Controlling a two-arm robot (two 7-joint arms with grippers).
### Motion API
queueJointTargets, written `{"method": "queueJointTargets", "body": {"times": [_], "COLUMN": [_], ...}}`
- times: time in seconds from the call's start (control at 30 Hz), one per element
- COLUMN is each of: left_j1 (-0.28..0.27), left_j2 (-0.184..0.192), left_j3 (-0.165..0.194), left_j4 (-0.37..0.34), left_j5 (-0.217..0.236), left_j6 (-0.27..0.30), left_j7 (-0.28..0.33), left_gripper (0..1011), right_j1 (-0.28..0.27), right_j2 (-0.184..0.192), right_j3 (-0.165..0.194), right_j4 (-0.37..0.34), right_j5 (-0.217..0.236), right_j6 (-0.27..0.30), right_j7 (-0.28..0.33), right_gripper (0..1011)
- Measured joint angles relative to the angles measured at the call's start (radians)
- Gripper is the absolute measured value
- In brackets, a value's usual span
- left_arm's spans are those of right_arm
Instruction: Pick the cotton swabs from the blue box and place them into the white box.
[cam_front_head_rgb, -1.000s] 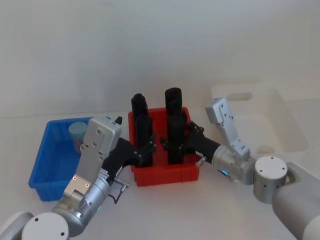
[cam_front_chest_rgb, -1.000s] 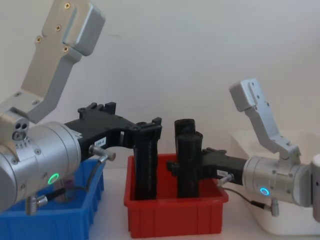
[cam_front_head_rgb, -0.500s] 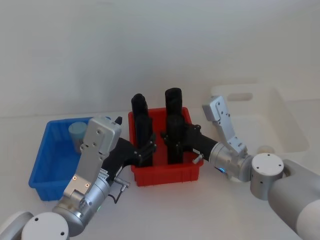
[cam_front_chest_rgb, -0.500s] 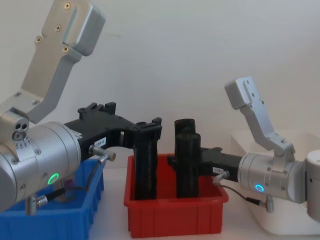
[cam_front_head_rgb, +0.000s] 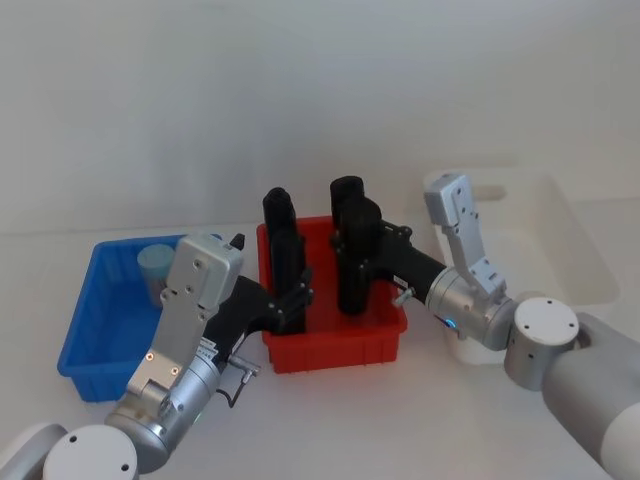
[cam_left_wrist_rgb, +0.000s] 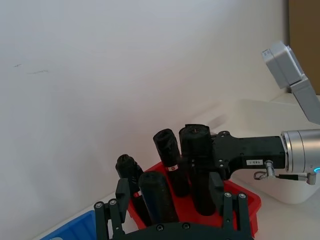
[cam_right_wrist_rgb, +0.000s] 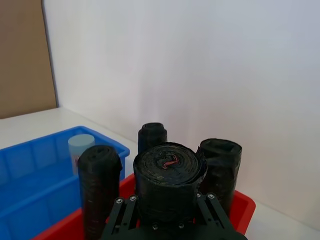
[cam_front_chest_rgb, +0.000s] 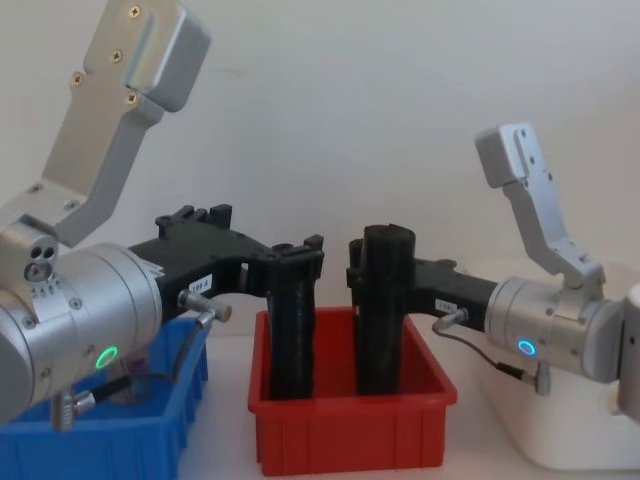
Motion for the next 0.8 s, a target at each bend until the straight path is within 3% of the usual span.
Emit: {"method": "queueJointTargets", "body": {"times": [0.4,0.8], "left_j1": [0.0,0.0], "left_j2": [0.0,0.0], "left_j3": [0.0,0.0], "left_j4": [0.0,0.0], "left_j5": [0.0,0.0], "left_j6": [0.0,0.0], "left_j7": [0.0,0.0], "left_gripper": [1004,1004], "right_j1": [-0.203,-0.338], "right_j2": [0.064,0.108], "right_j3": [0.039,0.06], "right_j4": [-0.44,-0.745], "right_j5": [0.042,0.052], "right_j6": [0.13,0.233], "right_j7": [-0.055,-0.161], "right_gripper": [437,437]}}
